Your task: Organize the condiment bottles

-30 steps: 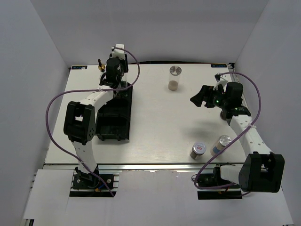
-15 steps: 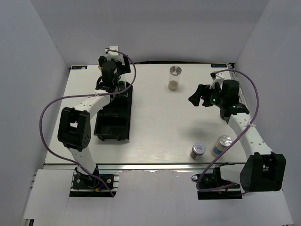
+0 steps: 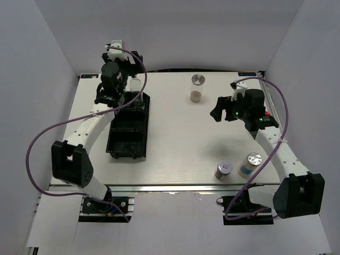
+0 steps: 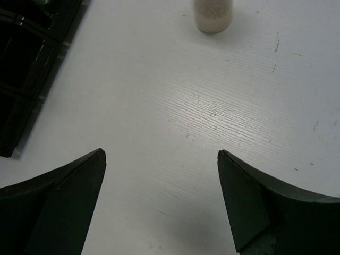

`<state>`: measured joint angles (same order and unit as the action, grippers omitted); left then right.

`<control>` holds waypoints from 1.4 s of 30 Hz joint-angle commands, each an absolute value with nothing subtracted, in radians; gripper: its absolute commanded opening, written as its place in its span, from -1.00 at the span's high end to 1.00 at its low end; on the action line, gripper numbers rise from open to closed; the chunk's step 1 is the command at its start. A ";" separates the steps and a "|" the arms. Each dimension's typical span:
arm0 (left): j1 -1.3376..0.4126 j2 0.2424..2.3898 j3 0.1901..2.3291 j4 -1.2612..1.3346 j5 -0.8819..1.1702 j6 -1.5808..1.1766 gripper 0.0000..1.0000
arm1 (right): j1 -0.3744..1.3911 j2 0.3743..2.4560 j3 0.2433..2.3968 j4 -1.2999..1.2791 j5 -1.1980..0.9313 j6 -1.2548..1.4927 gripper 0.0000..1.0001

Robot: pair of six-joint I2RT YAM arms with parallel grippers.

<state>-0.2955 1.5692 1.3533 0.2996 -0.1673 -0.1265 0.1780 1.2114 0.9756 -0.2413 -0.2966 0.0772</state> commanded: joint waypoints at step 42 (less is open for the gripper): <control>-0.572 1.836 1.480 0.153 0.359 -0.212 -0.96 | 0.248 1.065 0.862 -0.364 -0.003 0.244 -0.79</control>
<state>-0.5514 1.8297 1.4250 0.1719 0.3012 -0.2359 0.2455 1.0946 0.8768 -0.3695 -0.0406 0.2329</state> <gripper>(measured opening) 0.983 0.896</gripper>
